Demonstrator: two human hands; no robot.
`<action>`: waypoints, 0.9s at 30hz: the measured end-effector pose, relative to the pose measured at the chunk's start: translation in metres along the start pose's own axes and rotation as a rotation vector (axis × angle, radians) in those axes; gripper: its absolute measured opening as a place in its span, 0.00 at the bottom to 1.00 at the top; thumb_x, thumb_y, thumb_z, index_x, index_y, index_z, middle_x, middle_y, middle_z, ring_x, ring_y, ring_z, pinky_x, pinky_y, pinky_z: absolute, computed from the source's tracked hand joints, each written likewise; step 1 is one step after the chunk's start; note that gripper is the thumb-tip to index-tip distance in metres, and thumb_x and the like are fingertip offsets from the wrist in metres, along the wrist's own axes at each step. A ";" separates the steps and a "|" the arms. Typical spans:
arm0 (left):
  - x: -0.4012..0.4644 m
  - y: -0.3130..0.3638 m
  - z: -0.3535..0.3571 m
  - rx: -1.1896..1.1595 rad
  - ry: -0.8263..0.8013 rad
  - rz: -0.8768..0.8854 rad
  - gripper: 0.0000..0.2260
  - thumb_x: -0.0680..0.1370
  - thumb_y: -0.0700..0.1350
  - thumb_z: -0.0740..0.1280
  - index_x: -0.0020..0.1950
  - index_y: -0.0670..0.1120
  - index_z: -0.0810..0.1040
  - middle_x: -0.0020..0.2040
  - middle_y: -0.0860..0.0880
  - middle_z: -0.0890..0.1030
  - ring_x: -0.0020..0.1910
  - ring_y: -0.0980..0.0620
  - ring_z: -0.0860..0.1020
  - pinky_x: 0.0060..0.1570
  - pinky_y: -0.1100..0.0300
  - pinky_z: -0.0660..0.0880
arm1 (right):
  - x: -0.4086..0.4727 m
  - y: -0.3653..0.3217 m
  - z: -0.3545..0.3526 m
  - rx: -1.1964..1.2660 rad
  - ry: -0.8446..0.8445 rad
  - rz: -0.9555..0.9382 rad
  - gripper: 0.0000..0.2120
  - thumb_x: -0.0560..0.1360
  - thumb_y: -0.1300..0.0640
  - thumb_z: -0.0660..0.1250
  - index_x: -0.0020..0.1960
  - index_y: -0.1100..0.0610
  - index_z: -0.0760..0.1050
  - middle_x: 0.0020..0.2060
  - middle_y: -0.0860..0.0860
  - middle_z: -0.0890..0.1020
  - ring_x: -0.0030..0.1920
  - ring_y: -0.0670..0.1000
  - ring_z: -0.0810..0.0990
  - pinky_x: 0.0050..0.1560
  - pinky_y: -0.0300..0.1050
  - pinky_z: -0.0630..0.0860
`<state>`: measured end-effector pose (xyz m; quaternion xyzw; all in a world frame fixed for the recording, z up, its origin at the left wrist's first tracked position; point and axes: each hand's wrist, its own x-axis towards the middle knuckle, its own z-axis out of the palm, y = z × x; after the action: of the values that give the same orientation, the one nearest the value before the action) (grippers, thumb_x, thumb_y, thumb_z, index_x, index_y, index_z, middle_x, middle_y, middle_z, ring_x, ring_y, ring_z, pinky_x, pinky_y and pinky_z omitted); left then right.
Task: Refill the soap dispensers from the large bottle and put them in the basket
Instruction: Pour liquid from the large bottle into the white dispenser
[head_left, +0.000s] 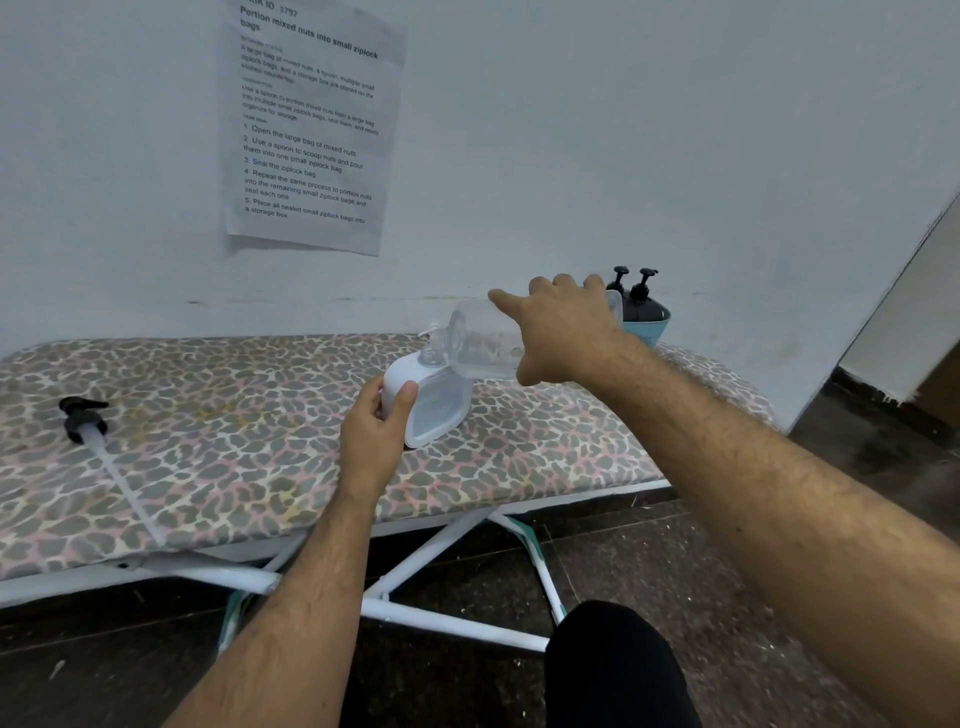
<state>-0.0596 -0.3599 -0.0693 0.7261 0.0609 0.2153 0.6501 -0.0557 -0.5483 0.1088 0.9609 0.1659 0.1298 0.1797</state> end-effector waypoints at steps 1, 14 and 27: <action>0.000 0.000 0.000 0.001 0.002 -0.002 0.13 0.78 0.59 0.67 0.61 0.60 0.74 0.51 0.56 0.82 0.51 0.52 0.82 0.50 0.42 0.81 | 0.000 0.000 0.000 0.000 0.000 0.001 0.37 0.71 0.49 0.70 0.76 0.45 0.57 0.61 0.54 0.74 0.62 0.58 0.72 0.63 0.61 0.66; -0.002 0.002 -0.001 -0.010 -0.014 -0.010 0.21 0.70 0.69 0.65 0.59 0.63 0.75 0.51 0.54 0.83 0.50 0.51 0.83 0.49 0.42 0.82 | 0.003 0.000 -0.001 -0.006 -0.011 -0.004 0.36 0.72 0.48 0.69 0.76 0.45 0.58 0.62 0.54 0.73 0.63 0.58 0.72 0.64 0.61 0.65; -0.001 0.001 0.000 -0.010 -0.006 0.000 0.12 0.77 0.61 0.67 0.59 0.63 0.74 0.51 0.55 0.82 0.51 0.51 0.82 0.49 0.41 0.82 | 0.004 0.000 -0.002 -0.014 -0.013 0.000 0.36 0.72 0.49 0.69 0.76 0.45 0.57 0.62 0.54 0.74 0.62 0.58 0.72 0.64 0.62 0.66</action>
<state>-0.0607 -0.3601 -0.0687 0.7235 0.0577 0.2133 0.6540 -0.0530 -0.5462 0.1108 0.9605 0.1636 0.1248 0.1874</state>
